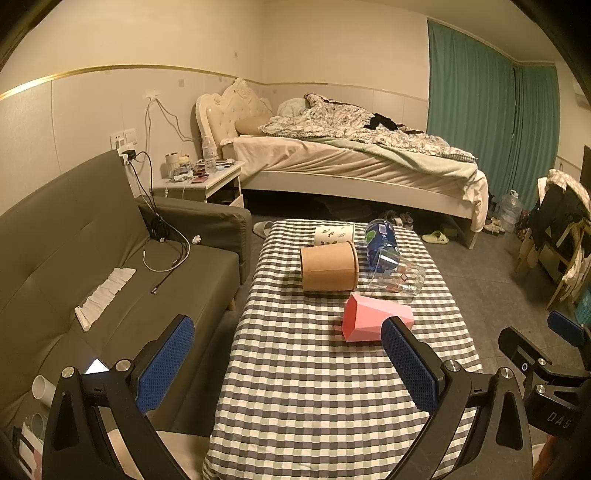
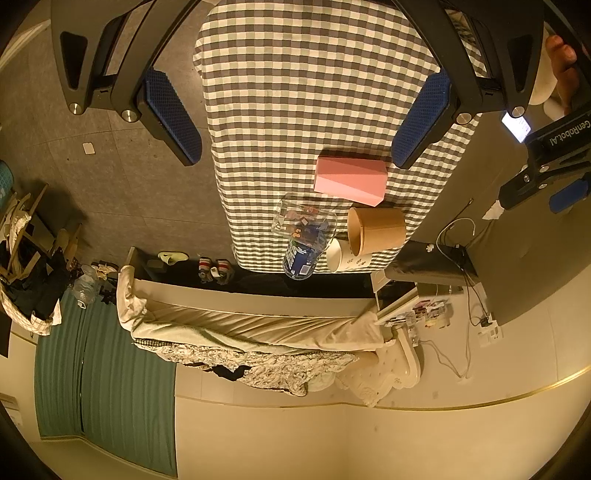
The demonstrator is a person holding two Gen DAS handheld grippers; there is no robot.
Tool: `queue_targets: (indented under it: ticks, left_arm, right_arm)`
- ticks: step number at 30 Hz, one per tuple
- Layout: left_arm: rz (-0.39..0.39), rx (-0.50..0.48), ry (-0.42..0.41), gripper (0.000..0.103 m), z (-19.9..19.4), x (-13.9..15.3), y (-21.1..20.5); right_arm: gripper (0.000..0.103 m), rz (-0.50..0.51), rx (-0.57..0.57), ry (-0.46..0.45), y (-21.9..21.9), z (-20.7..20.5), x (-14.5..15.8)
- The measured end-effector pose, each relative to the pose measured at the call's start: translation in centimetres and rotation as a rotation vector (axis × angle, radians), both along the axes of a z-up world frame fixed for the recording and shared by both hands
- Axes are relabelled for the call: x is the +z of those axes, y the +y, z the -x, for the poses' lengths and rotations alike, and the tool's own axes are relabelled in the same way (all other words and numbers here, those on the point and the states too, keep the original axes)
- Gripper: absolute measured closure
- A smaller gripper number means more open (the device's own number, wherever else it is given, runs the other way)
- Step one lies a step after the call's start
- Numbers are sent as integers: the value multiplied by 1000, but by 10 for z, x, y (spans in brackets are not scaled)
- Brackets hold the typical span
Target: Flip cup upside down
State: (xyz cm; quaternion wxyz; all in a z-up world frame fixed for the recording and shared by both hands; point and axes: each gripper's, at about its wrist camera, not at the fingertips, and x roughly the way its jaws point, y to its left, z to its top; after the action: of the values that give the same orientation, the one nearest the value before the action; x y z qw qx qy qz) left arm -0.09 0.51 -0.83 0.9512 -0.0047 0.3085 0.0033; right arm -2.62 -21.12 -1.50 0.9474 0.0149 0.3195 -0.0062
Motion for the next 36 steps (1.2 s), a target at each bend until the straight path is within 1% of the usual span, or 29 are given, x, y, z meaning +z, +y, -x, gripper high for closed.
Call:
queue_targets:
  ticks: [19, 26, 36]
  left_arm:
    - [-1, 1, 1, 0, 0, 0, 0]
    - [-2, 2, 0, 0, 0, 0, 0]
    - [3, 6, 18, 0, 0, -2, 6]
  right_arm:
    - [0, 1, 8, 4, 4, -1, 0]
    - [0, 4, 15, -5, 9, 1, 5]
    - [0, 39, 48, 5, 16, -3, 17]
